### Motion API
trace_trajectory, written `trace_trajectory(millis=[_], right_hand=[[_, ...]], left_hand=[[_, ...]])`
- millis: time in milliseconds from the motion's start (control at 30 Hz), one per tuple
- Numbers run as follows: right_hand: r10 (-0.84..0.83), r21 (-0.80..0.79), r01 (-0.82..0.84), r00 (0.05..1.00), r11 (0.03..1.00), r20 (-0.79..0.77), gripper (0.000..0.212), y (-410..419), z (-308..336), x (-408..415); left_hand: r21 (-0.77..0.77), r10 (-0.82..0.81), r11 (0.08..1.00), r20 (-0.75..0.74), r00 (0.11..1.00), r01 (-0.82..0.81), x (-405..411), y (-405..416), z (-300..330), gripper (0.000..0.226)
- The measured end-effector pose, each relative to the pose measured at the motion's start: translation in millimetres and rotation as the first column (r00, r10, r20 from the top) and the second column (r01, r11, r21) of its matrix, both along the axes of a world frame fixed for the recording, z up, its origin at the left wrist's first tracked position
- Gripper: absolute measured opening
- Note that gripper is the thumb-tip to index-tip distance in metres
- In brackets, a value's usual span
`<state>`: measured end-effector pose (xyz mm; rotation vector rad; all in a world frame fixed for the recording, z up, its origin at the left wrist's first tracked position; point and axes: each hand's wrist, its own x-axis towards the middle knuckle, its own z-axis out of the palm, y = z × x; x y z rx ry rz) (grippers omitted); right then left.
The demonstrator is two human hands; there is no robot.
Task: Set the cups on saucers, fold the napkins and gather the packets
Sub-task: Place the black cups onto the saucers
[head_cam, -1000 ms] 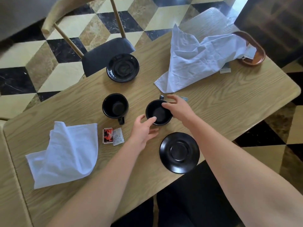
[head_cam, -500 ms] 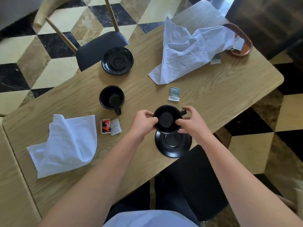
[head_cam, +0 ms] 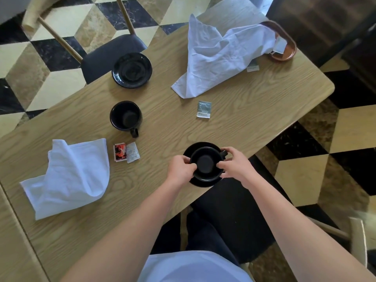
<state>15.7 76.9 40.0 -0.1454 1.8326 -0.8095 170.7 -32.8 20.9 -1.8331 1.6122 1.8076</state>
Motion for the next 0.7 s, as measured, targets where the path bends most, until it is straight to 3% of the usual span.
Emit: trace_trajectory(millis=[700], right_hand=[[-0.001,-0.008,0.001,1.000,1.000,0.002,0.058,-2.1,-10.6,3.7]], left_hand=[[0.022,0.037,0.999,-0.023,0.999,-0.037,4.1,-4.2,-7.4,0.026]])
